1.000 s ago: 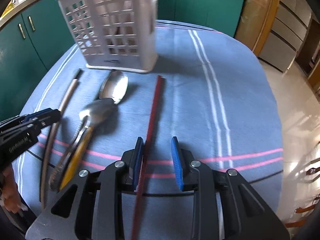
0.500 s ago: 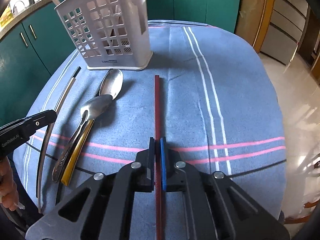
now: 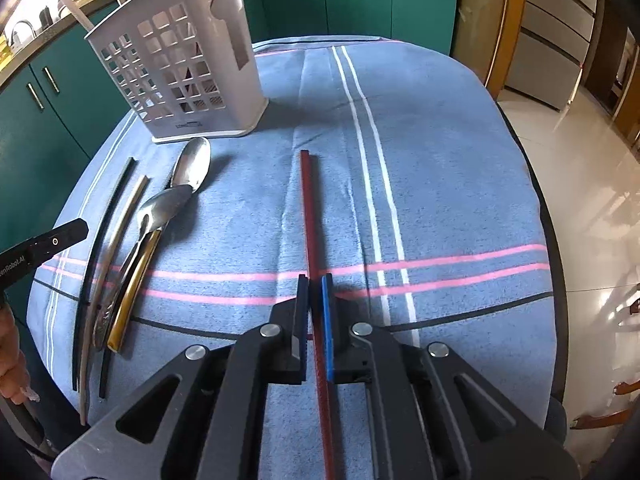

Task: Organize utensils
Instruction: 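Grasp a black chopstick with the left tool while the right tool holds the red chopstick, then lift the black and red chopsticks with both tools up over the white caddy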

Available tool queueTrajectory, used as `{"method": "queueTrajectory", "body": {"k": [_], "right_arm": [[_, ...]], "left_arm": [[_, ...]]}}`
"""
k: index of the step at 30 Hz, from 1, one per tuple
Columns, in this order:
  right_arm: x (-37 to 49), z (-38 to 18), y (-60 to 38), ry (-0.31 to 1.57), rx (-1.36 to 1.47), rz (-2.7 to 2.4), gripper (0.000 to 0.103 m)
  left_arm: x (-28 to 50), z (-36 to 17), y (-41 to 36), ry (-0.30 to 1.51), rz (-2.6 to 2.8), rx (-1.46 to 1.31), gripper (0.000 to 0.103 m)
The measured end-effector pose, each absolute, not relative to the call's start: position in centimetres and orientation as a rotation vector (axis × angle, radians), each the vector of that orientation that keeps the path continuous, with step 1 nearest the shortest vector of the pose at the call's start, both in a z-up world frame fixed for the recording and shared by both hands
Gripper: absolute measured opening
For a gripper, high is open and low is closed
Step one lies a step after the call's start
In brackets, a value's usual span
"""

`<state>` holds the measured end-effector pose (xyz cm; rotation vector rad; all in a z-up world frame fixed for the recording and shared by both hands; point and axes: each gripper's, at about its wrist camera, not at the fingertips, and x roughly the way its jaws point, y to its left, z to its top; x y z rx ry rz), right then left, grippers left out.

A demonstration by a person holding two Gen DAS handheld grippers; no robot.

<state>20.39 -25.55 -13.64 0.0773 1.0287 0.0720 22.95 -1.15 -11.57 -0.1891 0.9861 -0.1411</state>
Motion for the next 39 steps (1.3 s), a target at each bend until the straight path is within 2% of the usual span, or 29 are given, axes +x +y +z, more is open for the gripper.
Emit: {"method": "queueTrajectory", "body": {"k": [3, 11, 21, 22, 23, 25, 32, 39], "right_arm": [[21.2, -13.7, -25.2, 1.024, 0.063, 0.07, 0.015], [26.3, -13.6, -23.9, 1.042, -0.017, 0.088, 0.016], [30.7, -13.8, -23.8, 1.053, -0.024, 0.084, 0.016], [30.7, -13.8, -23.9, 1.051, -0.021, 0.089, 0.014], [30.7, -13.8, -24.1, 1.048, -0.015, 0.096, 0.008], [30.2, -13.7, -24.2, 1.047, -0.013, 0.102, 0.007], [28.5, -12.1, -24.5, 1.007, 0.022, 0.115, 0.007], [26.0, -8.0, -25.1, 0.918, 0.038, 0.131, 0.007]], "left_arm": [[24.4, -12.2, -1.4, 1.01, -0.141, -0.175, 0.014], [29.9, -12.9, -2.3, 1.036, -0.09, -0.106, 0.018], [32.9, -12.9, -3.2, 1.052, -0.065, -0.043, 0.019], [32.9, -13.0, -3.2, 1.049, -0.064, -0.04, 0.018], [32.7, -13.0, -3.3, 1.045, -0.058, -0.035, 0.016], [32.1, -12.8, -3.6, 1.037, -0.036, -0.015, 0.007], [30.3, -11.5, -3.5, 1.02, -0.055, -0.067, 0.006], [27.5, -7.3, -3.6, 0.921, -0.08, -0.077, 0.006]]}}
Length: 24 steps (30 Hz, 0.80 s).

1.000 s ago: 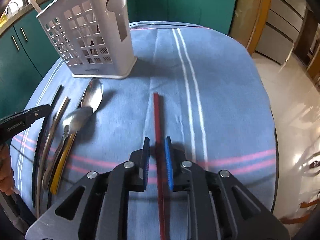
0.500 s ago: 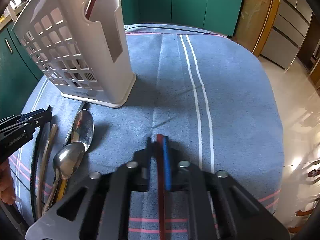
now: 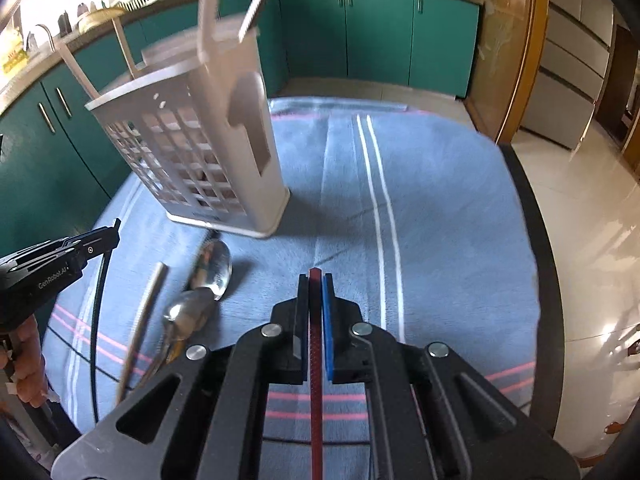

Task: Organize utensils
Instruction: 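Lift the black and red chopsticks with both tools up over the white caddy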

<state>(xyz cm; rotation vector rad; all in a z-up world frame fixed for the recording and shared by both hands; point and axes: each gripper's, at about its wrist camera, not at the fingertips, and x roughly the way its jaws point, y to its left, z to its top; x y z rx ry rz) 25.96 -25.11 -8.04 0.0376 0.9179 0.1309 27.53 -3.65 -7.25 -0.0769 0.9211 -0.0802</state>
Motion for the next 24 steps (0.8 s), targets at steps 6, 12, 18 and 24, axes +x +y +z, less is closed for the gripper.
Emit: {"method": "queueTrajectory", "body": {"k": [6, 12, 18, 24], "right_arm": [[25.7, -8.2, -24.6, 0.949, 0.034, 0.149, 0.007], [25.5, -11.5, -24.5, 1.035, 0.046, 0.154, 0.007], [26.1, -12.2, -24.6, 1.087, 0.01, 0.135, 0.02], [26.7, -13.4, -23.3, 1.139, -0.075, 0.097, 0.027]], "left_arm": [[26.9, -7.3, -4.2, 0.939, -0.1, -0.044, 0.006], [26.7, -11.7, -3.0, 1.04, -0.089, -0.064, 0.006], [27.0, -12.7, -2.4, 1.073, -0.088, -0.067, 0.012], [27.7, -12.7, -3.5, 1.099, -0.091, 0.019, 0.021]]}}
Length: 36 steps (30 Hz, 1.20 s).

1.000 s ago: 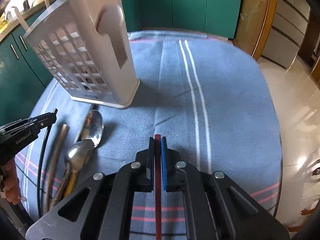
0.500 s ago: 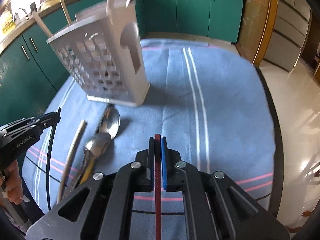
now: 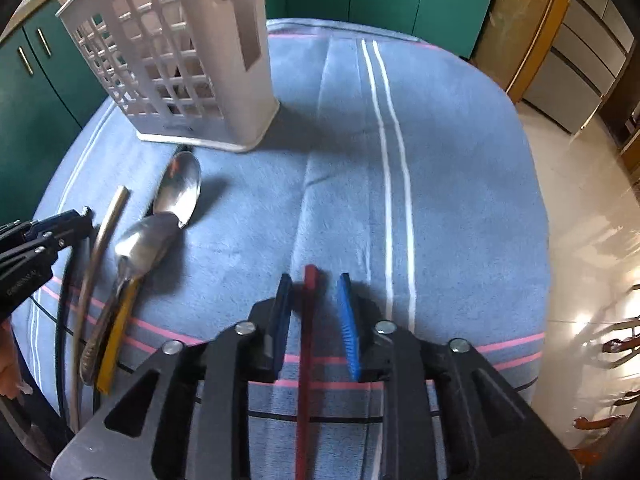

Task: Organize utensils
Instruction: 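Lift the black and red chopsticks with both tools up over the white caddy, then lower both chopsticks into the caddy and open both tools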

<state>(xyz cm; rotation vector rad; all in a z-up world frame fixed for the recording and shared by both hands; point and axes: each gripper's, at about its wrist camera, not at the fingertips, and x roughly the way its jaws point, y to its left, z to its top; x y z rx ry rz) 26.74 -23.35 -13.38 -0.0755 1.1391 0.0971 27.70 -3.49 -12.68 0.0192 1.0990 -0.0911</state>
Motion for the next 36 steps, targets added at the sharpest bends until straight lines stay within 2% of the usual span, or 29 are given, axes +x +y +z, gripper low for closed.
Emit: {"method": "queueTrajectory", "body": {"k": [3, 4, 5, 6, 9, 12, 20, 25, 30, 36], "right_arm": [[26.4, -13.4, -23.4, 1.132, -0.066, 0.099, 0.024], [26.2, -13.4, -23.5, 1.126, -0.052, 0.116, 0.02], [25.9, -13.4, -23.5, 1.121, -0.04, 0.133, 0.007], [25.7, -13.3, -23.6, 1.108, -0.012, 0.165, 0.007], [24.6, -12.3, -23.5, 1.052, -0.009, 0.166, 0.007], [23.2, -8.7, -24.0, 0.964, 0.027, 0.171, 0.007], [17.6, 3.3, -24.8, 0.648, 0.058, 0.235, 0.007], [15.9, 9.2, -25.1, 0.471, 0.076, 0.26, 0.007], [16.8, 14.3, -24.0, 0.331, 0.074, 0.262, 0.007], [19.5, 17.7, -22.7, 0.248, 0.065, 0.254, 0.007]], "left_arm": [[27.6, -12.8, -3.9, 1.093, -0.085, 0.054, 0.021], [27.6, -12.7, -3.8, 1.091, -0.085, 0.055, 0.02], [27.6, -12.7, -3.8, 1.091, -0.081, 0.051, 0.019], [27.6, -12.6, -3.7, 1.089, -0.074, 0.047, 0.007], [27.0, -11.7, -3.0, 1.061, -0.084, -0.015, 0.007], [26.3, -9.2, -2.3, 1.004, -0.092, -0.074, 0.006], [23.0, 3.2, -0.4, 0.703, -0.162, -0.174, 0.006], [22.7, 8.9, 0.2, 0.565, -0.176, -0.197, 0.006], [22.6, 14.3, 0.5, 0.419, -0.161, -0.204, 0.006], [24.0, 18.2, 0.9, 0.349, -0.158, -0.245, 0.006]]}}
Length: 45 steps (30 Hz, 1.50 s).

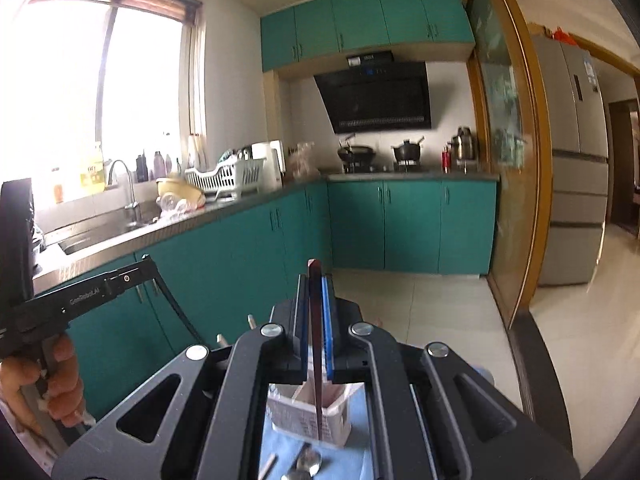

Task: Organize utensils
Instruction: 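Lower both chopsticks into the caddy and open both tools, then grasp a metal spoon by its handle with the left tool while the right tool grasps another spoon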

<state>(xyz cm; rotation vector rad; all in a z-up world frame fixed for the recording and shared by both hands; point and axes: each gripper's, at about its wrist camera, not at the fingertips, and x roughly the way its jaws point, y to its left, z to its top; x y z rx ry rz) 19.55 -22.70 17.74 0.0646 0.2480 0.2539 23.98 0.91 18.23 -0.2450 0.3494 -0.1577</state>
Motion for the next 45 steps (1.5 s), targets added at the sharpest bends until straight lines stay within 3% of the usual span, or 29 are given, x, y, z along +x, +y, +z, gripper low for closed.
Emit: {"method": "queueTrajectory", "body": {"k": [8, 17, 25, 29, 33, 35, 40, 45], "right_arm": [[23.4, 19.1, -21.2, 0.17, 0.067, 0.21, 0.007], [27.3, 13.6, -20.9, 0.271, 0.063, 0.2, 0.007], [26.6, 10.7, -23.0, 0.341, 0.109, 0.173, 0.007], [24.6, 10.3, -24.1, 0.337, 0.127, 0.168, 0.026], [21.5, 10.0, -25.1, 0.319, 0.112, 0.159, 0.031], [19.5, 9.4, -25.7, 0.32, 0.107, 0.172, 0.034], [16.9, 5.3, -26.9, 0.402, 0.116, 0.195, 0.035], [19.1, -3.7, -26.4, 0.693, 0.1, 0.197, 0.035]], "left_arm": [[25.8, 20.4, 0.7, 0.298, -0.093, -0.267, 0.006], [29.7, 13.4, -0.3, 0.416, -0.05, -0.263, 0.006], [28.5, 11.0, 0.2, 0.44, -0.045, -0.246, 0.007], [27.1, 10.6, 0.6, 0.441, -0.063, -0.258, 0.017], [25.3, 9.5, 0.8, 0.453, -0.063, -0.241, 0.026], [24.3, 8.2, 0.7, 0.477, -0.06, -0.221, 0.032], [23.3, 2.4, 0.1, 0.612, -0.075, -0.165, 0.032], [23.7, -5.0, -1.8, 0.819, -0.168, -0.169, 0.032]]}}
